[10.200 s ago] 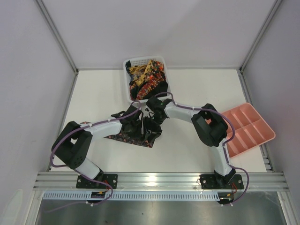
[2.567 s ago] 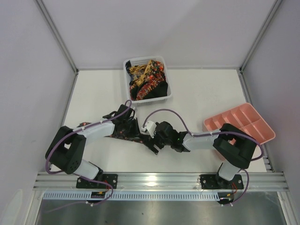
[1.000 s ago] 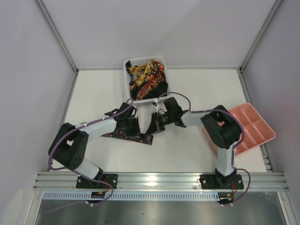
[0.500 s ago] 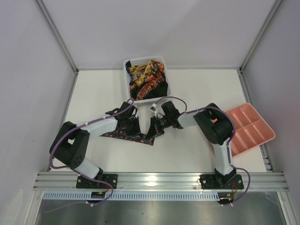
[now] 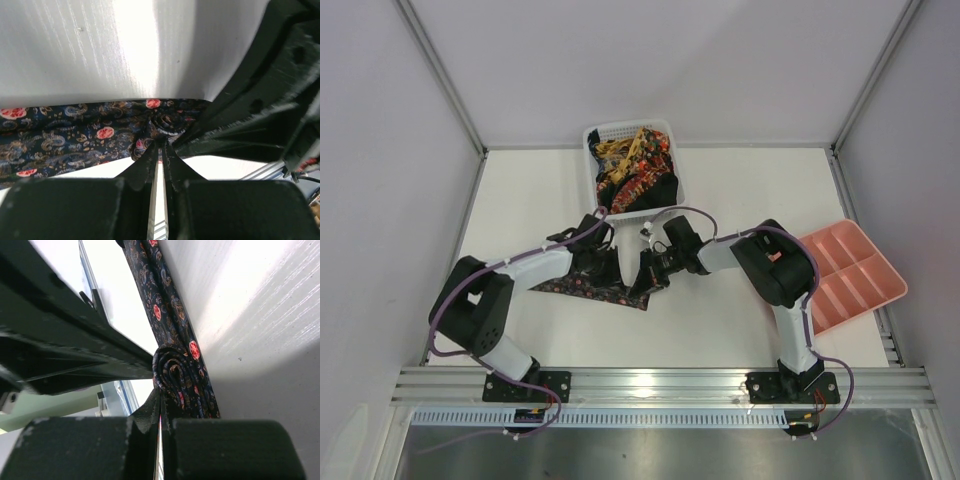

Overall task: Roll the ties
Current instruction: Roll the tie

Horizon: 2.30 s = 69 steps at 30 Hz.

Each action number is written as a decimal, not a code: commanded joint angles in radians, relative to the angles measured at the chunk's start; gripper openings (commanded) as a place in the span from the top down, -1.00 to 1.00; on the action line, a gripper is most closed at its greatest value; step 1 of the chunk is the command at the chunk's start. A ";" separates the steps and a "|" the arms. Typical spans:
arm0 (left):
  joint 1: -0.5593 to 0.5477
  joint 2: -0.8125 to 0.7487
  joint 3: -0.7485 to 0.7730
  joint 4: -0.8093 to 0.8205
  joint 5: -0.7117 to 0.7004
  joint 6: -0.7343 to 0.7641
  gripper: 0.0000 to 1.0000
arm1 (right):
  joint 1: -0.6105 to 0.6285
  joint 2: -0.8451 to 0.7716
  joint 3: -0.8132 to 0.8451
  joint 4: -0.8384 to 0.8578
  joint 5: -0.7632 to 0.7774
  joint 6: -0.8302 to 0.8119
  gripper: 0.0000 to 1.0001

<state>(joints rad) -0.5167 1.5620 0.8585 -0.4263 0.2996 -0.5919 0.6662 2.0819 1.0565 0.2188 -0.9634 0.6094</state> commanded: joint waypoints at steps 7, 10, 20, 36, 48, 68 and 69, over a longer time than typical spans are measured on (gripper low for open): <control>0.000 0.084 0.007 0.058 0.009 0.021 0.80 | 0.024 -0.065 0.022 -0.093 0.081 -0.019 0.86; 0.000 0.092 0.008 0.061 0.007 0.024 0.80 | 0.024 -0.129 0.017 -0.166 0.117 -0.040 0.62; 0.000 0.115 -0.007 0.078 0.010 0.030 0.81 | -0.007 -0.359 -0.102 -0.303 0.245 -0.043 -0.16; 0.001 0.092 -0.027 0.072 0.018 0.024 0.81 | -0.053 -0.232 -0.228 -0.049 0.210 0.024 -0.43; 0.001 0.078 -0.030 0.067 0.018 0.026 0.81 | -0.017 -0.114 -0.133 -0.101 0.288 0.061 0.06; -0.150 0.139 0.066 0.034 0.018 0.001 0.87 | -0.042 -0.379 -0.136 -0.360 0.235 0.052 1.00; -0.166 0.145 0.073 0.035 0.024 -0.003 0.87 | -0.050 -0.381 -0.136 -0.369 0.224 0.053 1.00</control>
<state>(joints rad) -0.6319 1.6752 0.8940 -0.3626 0.3435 -0.5938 0.6380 1.7630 0.9165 -0.1070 -0.7094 0.6788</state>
